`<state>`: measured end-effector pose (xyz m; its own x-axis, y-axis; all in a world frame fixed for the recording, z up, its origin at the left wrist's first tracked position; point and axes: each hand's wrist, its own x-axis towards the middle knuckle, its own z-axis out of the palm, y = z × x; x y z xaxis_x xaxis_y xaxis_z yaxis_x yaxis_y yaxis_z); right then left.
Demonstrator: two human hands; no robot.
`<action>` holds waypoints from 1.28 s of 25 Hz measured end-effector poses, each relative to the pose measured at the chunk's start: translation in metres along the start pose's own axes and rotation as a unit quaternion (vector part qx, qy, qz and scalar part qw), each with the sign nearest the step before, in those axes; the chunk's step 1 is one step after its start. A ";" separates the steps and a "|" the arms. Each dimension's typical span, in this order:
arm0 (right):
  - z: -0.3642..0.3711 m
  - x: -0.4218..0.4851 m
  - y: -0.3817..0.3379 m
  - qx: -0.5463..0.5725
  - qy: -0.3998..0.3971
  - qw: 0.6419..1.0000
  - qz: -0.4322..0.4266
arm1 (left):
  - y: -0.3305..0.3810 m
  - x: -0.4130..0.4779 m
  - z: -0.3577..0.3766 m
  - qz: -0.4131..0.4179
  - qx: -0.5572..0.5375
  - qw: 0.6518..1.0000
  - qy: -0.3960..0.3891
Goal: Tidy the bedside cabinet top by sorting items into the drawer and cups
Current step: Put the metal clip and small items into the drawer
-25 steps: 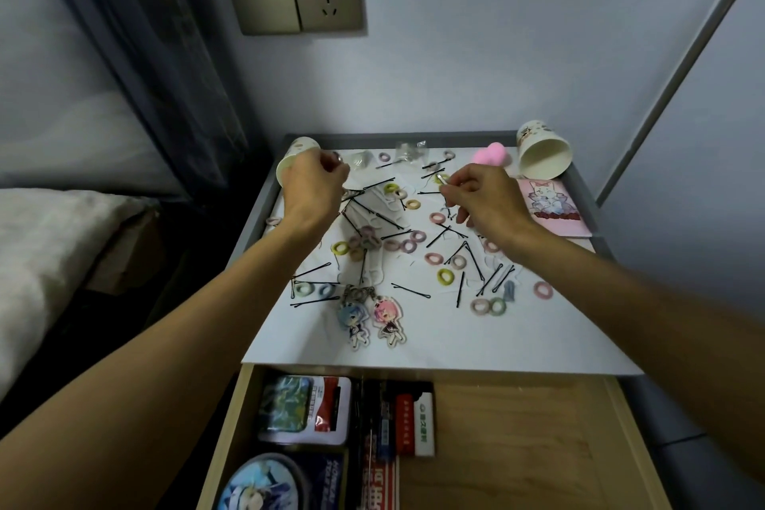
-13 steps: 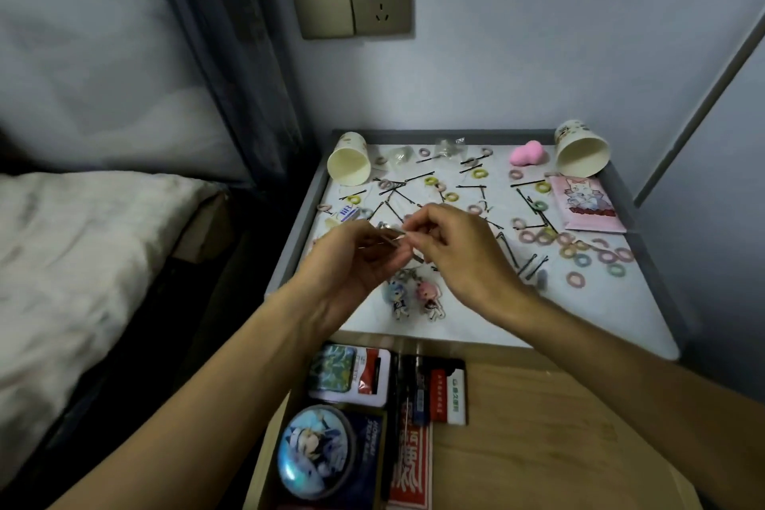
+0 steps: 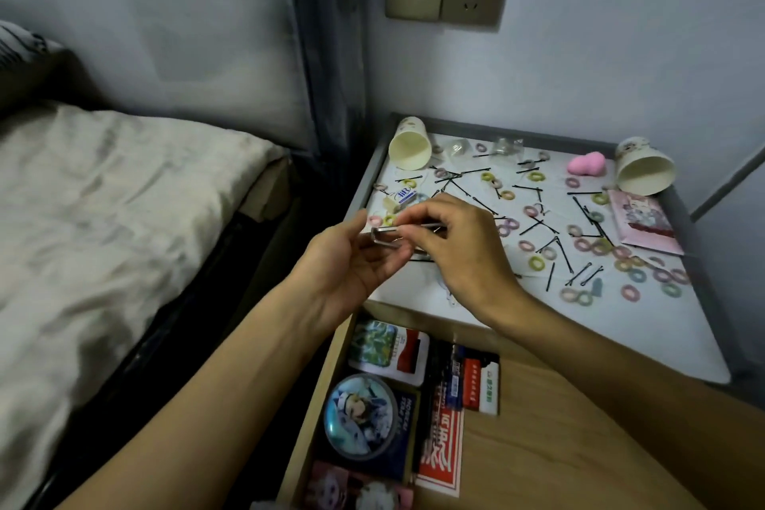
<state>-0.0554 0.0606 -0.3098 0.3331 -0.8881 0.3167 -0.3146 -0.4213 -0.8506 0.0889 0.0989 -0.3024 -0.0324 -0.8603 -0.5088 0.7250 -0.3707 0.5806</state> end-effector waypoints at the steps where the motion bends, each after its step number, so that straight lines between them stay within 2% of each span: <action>1: 0.004 0.001 -0.001 0.010 0.008 1.000 0.005 | 0.002 0.000 -0.002 -0.008 -0.013 1.000 -0.003; 5: 0.007 0.004 0.001 0.073 0.046 0.995 0.039 | 0.004 0.001 -0.003 -0.028 -0.039 0.999 -0.010; 8: 0.006 0.002 0.002 0.078 0.002 0.996 0.040 | 0.002 0.000 -0.001 0.002 -0.003 1.000 -0.009; 12: -0.002 -0.005 0.004 0.031 -0.052 0.998 0.026 | -0.004 0.002 0.000 0.082 0.107 0.990 0.047; 15: -0.008 0.001 0.009 0.011 -0.045 0.998 0.040 | -0.001 0.002 -0.001 0.117 0.164 0.976 0.080; 18: -0.007 0.036 0.032 -0.100 -0.039 0.993 0.049 | 0.010 0.001 -0.004 0.164 0.197 0.960 0.115; 20: 0.000 0.069 0.051 -0.235 -0.068 0.970 -0.004 | 0.015 -0.001 -0.009 0.179 0.204 0.954 0.128; 22: 0.011 0.102 0.065 -0.343 -0.131 0.928 -0.062 | 0.021 0.000 -0.016 0.182 0.213 0.950 0.138; 24: 0.021 0.126 0.075 -0.425 -0.195 0.879 -0.093 | 0.025 0.004 -0.023 0.183 0.225 0.946 0.146; 26: 0.027 0.138 0.083 -0.465 -0.226 0.851 -0.090 | 0.029 0.007 -0.025 0.186 0.235 0.943 0.147; 28: 0.029 0.141 0.088 -0.460 -0.227 0.855 -0.079 | 0.028 0.007 -0.024 0.184 0.237 0.944 0.138; 29: 0.028 0.140 0.086 -0.440 -0.220 0.867 -0.072 | 0.028 0.007 -0.022 0.181 0.238 0.945 0.130; 32: 0.012 0.127 0.057 -0.314 -0.139 0.939 -0.030 | 0.025 0.005 -0.016 0.171 0.253 0.946 0.105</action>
<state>-0.0200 -0.0743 -0.3229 0.5595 -0.8133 0.1599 -0.7199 -0.5724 -0.3925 0.1178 0.0910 -0.3007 0.3195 -0.8917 -0.3206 0.2437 -0.2497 0.9372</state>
